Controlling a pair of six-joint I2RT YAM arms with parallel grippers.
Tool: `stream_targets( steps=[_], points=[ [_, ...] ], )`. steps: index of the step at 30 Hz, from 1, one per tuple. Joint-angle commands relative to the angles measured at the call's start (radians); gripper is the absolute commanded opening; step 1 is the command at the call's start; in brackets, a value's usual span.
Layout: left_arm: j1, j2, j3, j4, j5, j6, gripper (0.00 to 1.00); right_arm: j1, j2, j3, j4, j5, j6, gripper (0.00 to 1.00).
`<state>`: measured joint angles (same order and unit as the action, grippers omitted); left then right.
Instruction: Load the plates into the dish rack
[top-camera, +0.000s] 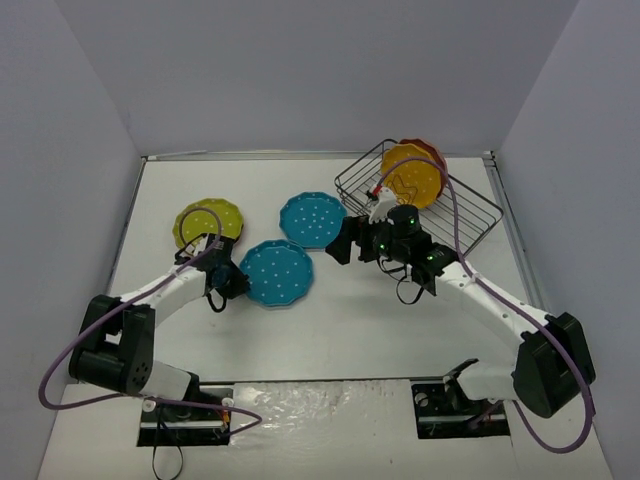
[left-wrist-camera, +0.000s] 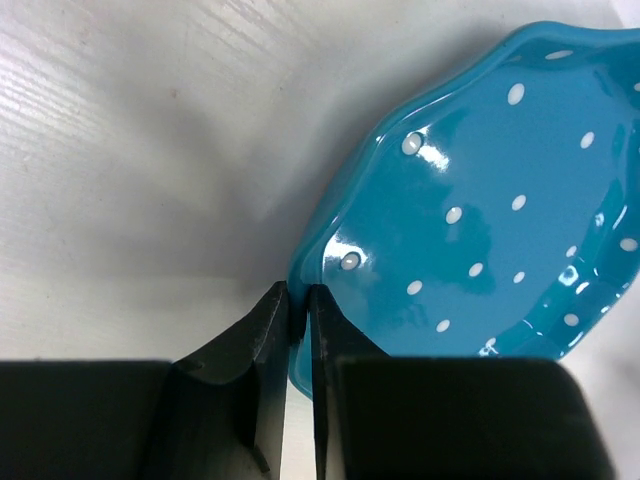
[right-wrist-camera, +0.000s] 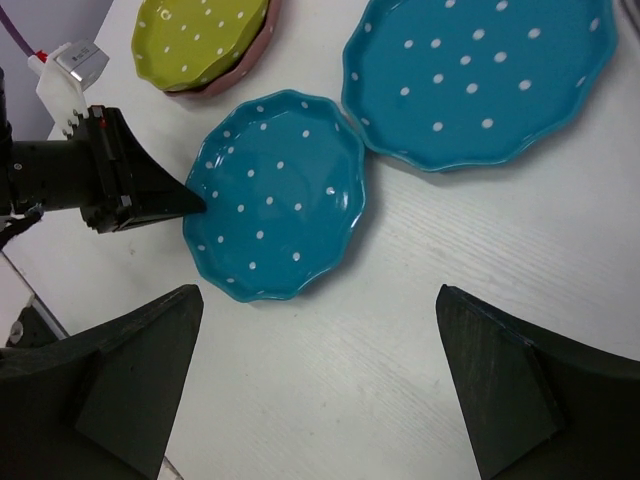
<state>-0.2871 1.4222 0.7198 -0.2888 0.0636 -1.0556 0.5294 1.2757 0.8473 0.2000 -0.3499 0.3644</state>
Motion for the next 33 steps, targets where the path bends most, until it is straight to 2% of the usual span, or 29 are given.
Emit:
stream_targets(
  steps=[1,7,17,27,33],
  points=[
    [-0.009,-0.099,0.018,-0.081,0.026,-0.03,0.0,0.015,0.09,-0.039,0.139,-0.054,0.146,1.0],
    [-0.007,-0.181,0.017,-0.064,0.08,-0.093,0.0,0.027,0.203,-0.088,0.259,-0.121,0.27,1.0],
    [-0.006,-0.208,-0.083,0.107,0.193,-0.278,0.0,0.046,0.381,-0.139,0.505,-0.216,0.463,1.0],
    [-0.004,-0.227,-0.141,0.264,0.277,-0.446,0.0,0.057,0.482,-0.113,0.573,-0.262,0.542,1.0],
    [-0.005,-0.24,-0.144,0.272,0.301,-0.469,0.0,0.058,0.518,-0.105,0.615,-0.272,0.569,1.0]
  ],
)
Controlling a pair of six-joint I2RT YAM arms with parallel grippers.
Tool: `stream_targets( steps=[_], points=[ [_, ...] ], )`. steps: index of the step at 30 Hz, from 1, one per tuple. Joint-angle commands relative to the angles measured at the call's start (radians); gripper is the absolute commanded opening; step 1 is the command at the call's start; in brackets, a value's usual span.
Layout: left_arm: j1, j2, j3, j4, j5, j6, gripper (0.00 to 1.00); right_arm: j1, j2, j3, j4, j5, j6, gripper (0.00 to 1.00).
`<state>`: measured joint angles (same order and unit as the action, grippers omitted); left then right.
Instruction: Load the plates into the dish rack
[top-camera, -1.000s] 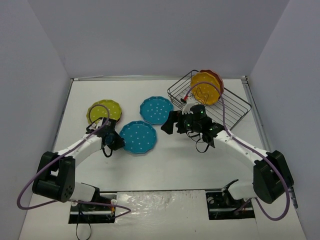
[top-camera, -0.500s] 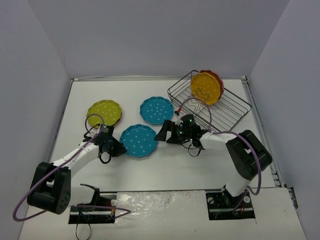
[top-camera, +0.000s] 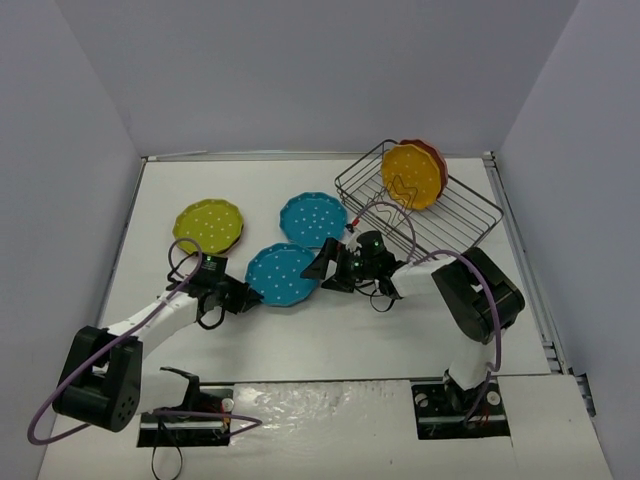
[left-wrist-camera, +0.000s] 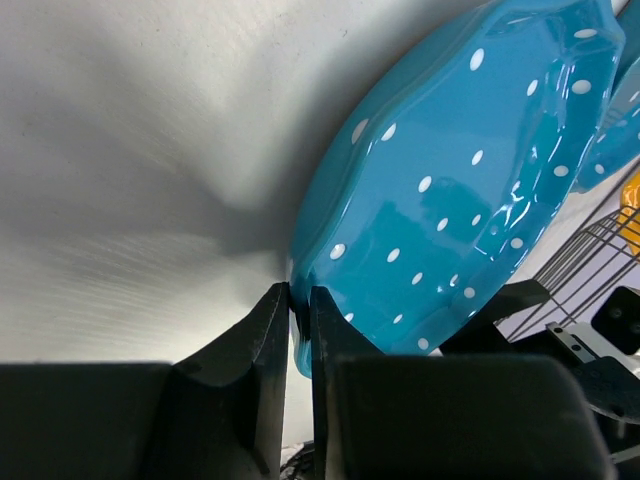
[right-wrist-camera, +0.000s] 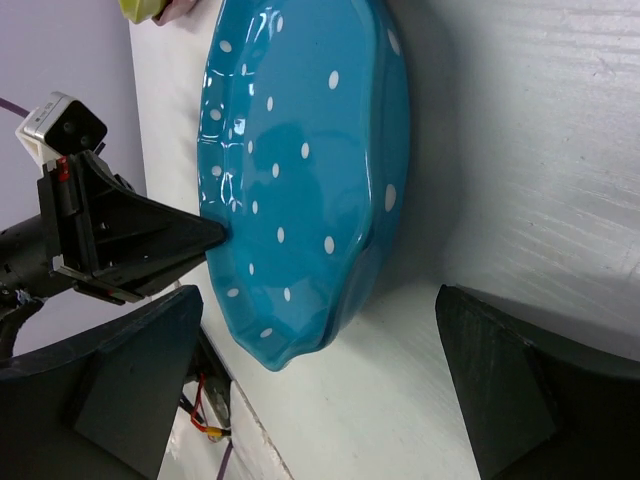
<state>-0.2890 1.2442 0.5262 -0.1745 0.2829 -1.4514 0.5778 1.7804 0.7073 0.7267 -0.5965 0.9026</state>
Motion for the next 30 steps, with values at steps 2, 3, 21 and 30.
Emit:
stream_targets(
  steps=[2,3,21,30],
  points=[
    [-0.004,-0.066,0.044,0.16,0.092,-0.08,0.0,0.01,0.035,0.037,0.105,-0.028,0.041,1.0],
    [-0.004,-0.066,0.035,0.185,0.096,-0.092,0.0,0.01,0.042,0.037,0.113,-0.024,0.048,0.99],
    [-0.012,-0.089,-0.009,0.209,0.113,-0.101,0.0,0.055,0.192,0.086,0.303,-0.012,0.166,0.77],
    [-0.018,-0.095,-0.023,0.158,0.105,-0.049,0.0,0.058,0.162,0.094,0.307,0.018,0.155,0.3]
  ],
)
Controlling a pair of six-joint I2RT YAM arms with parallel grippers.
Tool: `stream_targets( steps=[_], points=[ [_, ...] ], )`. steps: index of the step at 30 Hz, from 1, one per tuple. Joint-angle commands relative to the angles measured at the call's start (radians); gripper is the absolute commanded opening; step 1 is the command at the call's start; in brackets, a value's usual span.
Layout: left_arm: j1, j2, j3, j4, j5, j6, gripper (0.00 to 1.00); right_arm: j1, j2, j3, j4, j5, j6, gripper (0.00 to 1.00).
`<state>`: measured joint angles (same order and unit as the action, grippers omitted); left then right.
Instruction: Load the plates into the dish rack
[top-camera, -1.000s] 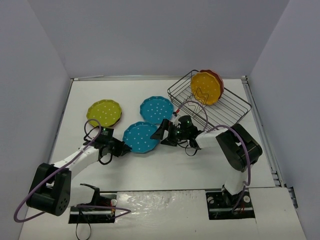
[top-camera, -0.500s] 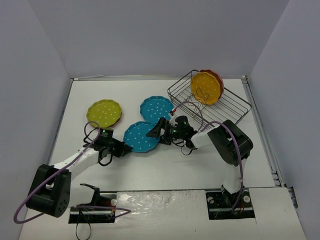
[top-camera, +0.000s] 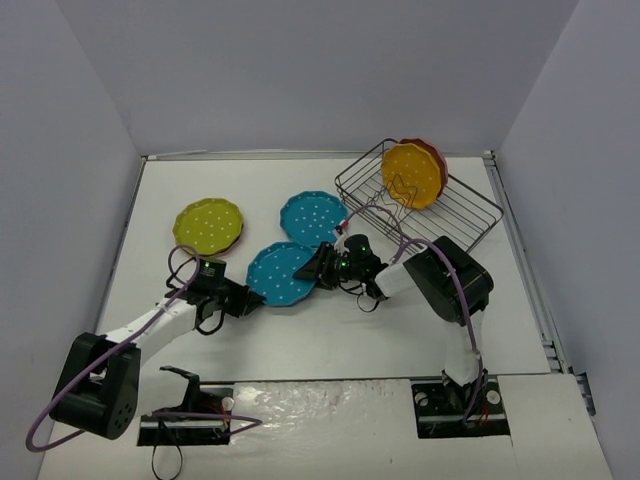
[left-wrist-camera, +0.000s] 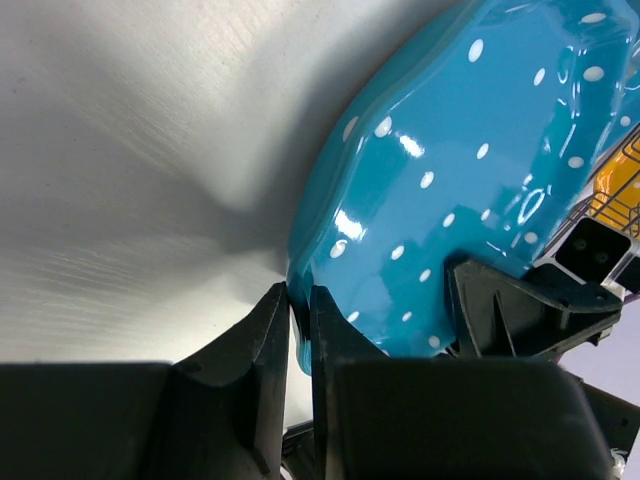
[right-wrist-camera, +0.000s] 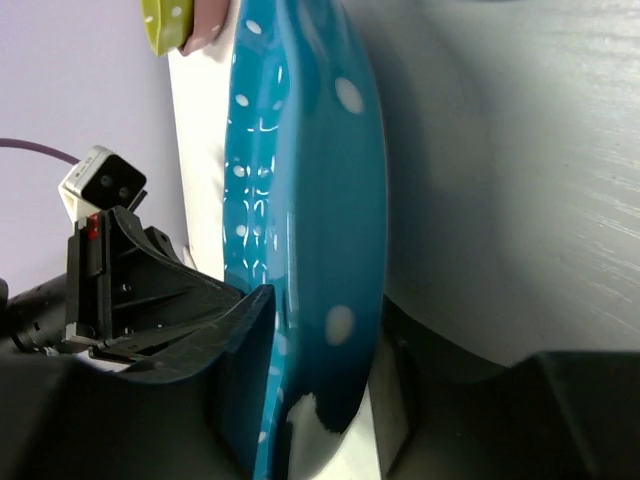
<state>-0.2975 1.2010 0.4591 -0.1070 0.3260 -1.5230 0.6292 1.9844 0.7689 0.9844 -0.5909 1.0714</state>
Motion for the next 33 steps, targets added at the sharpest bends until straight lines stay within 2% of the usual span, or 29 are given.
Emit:
stream_targets(
  steps=[1,4,8,11,15,16,19,24,28,33],
  points=[
    [-0.009,-0.052,0.043,0.068,0.062,0.033,0.0,0.007,-0.055,0.038,0.036,0.017,-0.023,0.25],
    [-0.009,-0.052,0.031,0.06,0.068,0.052,0.0,0.007,-0.119,0.054,-0.01,0.036,-0.065,0.11],
    [-0.009,-0.049,0.037,0.018,0.068,0.1,0.02,0.009,-0.189,0.093,-0.131,0.067,-0.14,0.0],
    [-0.009,-0.057,0.041,0.007,0.071,0.113,0.24,0.009,-0.264,0.132,-0.226,0.093,-0.24,0.0],
    [-0.009,-0.06,0.101,-0.054,0.058,0.161,0.72,0.007,-0.341,0.216,-0.421,0.129,-0.373,0.0],
    [-0.009,-0.06,0.102,-0.056,0.058,0.162,0.78,0.007,-0.343,0.238,-0.424,0.129,-0.376,0.0],
    [-0.009,-0.065,0.209,-0.149,0.021,0.253,0.87,0.005,-0.398,0.344,-0.594,0.169,-0.52,0.0],
    [-0.009,-0.07,0.389,-0.284,-0.053,0.423,0.91,-0.015,-0.451,0.504,-0.821,0.236,-0.736,0.0],
    [-0.008,-0.092,0.497,-0.415,-0.188,0.601,0.91,-0.065,-0.492,0.614,-0.959,0.291,-0.898,0.0],
    [-0.008,-0.138,0.544,-0.473,-0.353,0.802,0.91,-0.237,-0.516,0.732,-1.032,0.273,-1.108,0.0]
  ],
)
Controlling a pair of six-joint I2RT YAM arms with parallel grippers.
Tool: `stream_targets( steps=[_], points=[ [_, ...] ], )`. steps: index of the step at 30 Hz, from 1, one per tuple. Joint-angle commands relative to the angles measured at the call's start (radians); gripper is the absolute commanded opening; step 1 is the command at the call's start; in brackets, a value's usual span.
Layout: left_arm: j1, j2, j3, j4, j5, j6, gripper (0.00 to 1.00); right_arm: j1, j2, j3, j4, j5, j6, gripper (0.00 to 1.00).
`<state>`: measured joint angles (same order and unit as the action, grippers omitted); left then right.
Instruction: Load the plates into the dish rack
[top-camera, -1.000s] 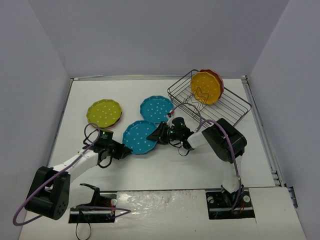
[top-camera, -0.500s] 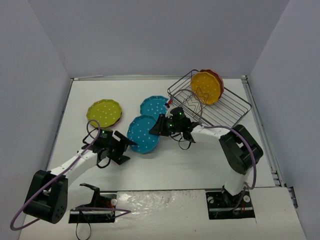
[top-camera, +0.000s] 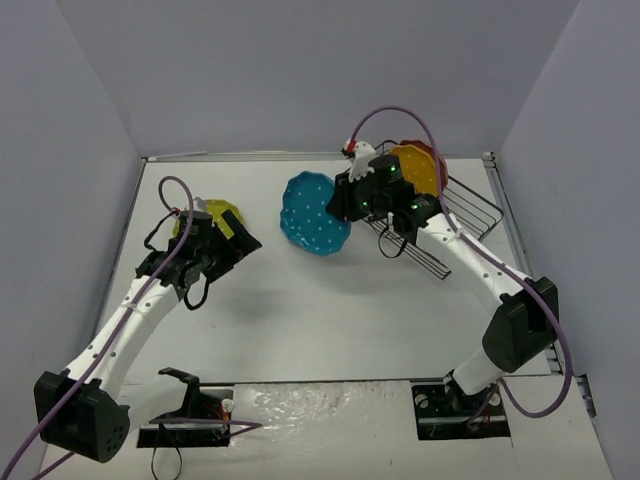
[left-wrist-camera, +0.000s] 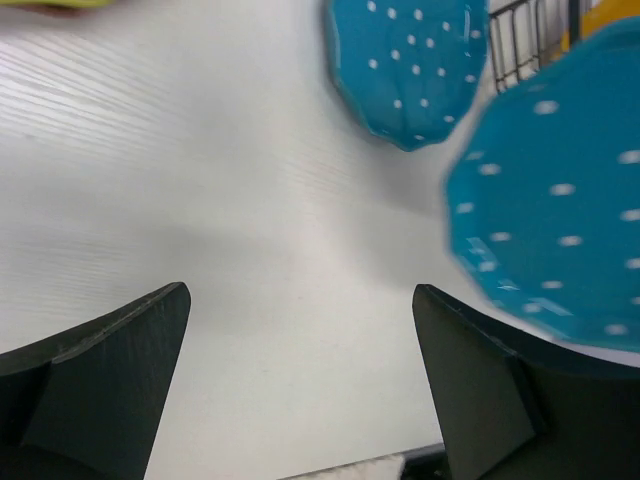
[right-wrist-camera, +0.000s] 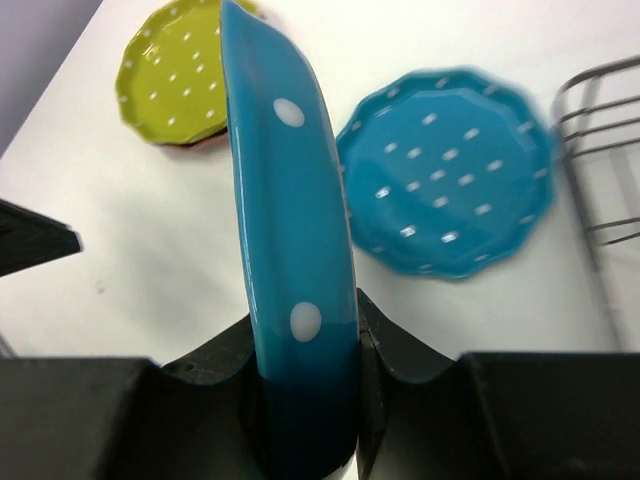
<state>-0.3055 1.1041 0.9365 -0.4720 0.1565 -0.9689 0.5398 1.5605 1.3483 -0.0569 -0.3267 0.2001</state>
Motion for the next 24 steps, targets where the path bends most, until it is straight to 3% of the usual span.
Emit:
stream_targets(
  steps=[1,7,11,24],
  points=[
    [0.0,-0.045,0.07,-0.118,-0.213,0.284,0.91,-0.186,-0.091,0.175,0.003,0.006,-0.286,0.0],
    [0.007,-0.067,0.035,-0.139,-0.319,0.375,0.91,-0.356,-0.008,0.329,-0.001,-0.03,-0.505,0.0],
    [0.008,-0.081,-0.01,-0.116,-0.336,0.4,0.91,-0.407,0.059,0.397,-0.001,-0.019,-0.685,0.0],
    [0.009,-0.099,-0.089,-0.058,-0.344,0.43,0.97,-0.496,0.211,0.473,-0.009,-0.053,-0.872,0.0]
  ],
)
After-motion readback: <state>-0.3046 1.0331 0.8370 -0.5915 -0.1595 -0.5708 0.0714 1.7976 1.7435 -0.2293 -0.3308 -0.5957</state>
